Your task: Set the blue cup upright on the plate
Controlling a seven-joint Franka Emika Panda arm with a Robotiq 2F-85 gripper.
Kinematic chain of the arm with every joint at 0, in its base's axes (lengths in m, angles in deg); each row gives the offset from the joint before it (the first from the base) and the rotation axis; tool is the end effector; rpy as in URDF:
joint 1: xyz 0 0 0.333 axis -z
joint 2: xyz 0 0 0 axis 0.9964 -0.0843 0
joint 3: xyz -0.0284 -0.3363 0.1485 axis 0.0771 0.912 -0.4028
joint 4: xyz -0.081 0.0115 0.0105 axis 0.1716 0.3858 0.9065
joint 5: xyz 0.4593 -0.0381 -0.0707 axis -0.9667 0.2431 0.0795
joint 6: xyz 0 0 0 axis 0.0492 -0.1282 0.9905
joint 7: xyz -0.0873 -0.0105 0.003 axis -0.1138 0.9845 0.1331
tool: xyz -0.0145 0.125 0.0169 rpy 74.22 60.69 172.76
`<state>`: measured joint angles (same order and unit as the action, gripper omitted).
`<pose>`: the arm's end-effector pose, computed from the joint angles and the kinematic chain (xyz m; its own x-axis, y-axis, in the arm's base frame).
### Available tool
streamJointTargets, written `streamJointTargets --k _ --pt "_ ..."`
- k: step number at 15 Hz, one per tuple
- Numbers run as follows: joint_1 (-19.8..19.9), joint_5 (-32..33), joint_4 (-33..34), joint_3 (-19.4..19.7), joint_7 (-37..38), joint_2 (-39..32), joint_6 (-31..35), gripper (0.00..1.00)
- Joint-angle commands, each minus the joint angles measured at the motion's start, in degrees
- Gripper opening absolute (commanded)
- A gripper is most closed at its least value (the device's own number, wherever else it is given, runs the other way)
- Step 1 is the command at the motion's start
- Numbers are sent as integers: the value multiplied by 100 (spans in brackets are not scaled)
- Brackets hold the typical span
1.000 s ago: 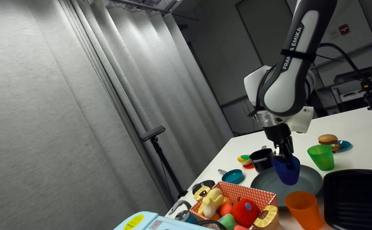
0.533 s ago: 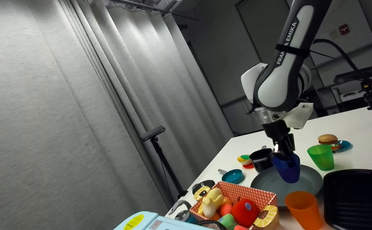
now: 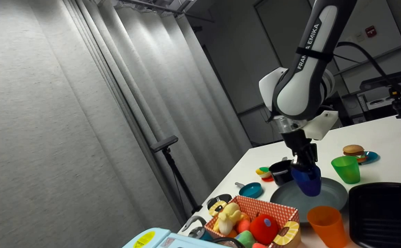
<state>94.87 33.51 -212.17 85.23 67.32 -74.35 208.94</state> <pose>0.5870 -0.1353 0.2860 0.9658 -0.2531 0.0568 -0.2552 -0.9663 0.0340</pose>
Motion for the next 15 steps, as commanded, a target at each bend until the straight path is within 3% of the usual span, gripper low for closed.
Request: streamJointTargets --k 1,7,12,13,15 --pt "-147 -170 20 119 99 90 -60 2" --pt "-111 -583 20 66 -496 93 -72 2" --pt "-160 -353 1 135 -232 78 81 2" --pt "-152 -389 15 125 -303 1 8 7" --pt "-151 -389 15 131 -301 1 17 7"
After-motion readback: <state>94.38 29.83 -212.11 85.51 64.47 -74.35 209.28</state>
